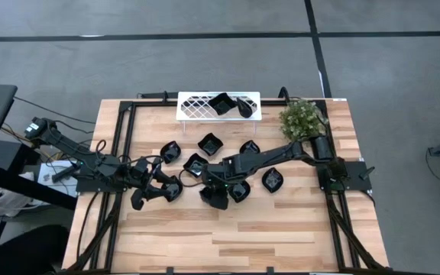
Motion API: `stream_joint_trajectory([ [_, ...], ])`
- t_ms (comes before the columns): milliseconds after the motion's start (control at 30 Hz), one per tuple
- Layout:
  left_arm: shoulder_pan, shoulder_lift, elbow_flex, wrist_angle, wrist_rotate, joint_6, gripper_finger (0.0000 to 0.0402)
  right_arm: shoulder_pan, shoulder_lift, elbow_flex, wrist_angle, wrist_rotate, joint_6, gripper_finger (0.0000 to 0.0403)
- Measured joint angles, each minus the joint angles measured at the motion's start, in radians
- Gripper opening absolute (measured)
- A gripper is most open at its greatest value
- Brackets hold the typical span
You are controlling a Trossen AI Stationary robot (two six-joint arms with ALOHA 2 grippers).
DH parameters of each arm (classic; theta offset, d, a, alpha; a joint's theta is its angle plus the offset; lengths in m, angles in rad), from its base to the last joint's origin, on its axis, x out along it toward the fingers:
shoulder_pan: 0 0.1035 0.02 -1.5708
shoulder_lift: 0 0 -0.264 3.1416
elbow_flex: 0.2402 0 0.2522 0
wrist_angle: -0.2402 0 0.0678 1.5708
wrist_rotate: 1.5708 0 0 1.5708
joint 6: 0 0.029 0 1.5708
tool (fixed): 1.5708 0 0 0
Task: Pick & Place Mini shaped plates
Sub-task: Stack the distorted square plate on top of the other distorted square plate on the shelf
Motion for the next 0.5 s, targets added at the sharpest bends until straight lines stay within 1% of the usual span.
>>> stream_joint_trajectory([
  [200,0.000,0.000,0.000,0.000,0.000,0.000,0.0205,-0.004,-0.023,0.001,0.003,-0.002,0.016,0.0156],
  [500,0.000,0.000,0.000,-0.001,0.000,0.005,0.0205,-0.003,-0.023,0.001,0.000,-0.004,0.016,0.0156],
])
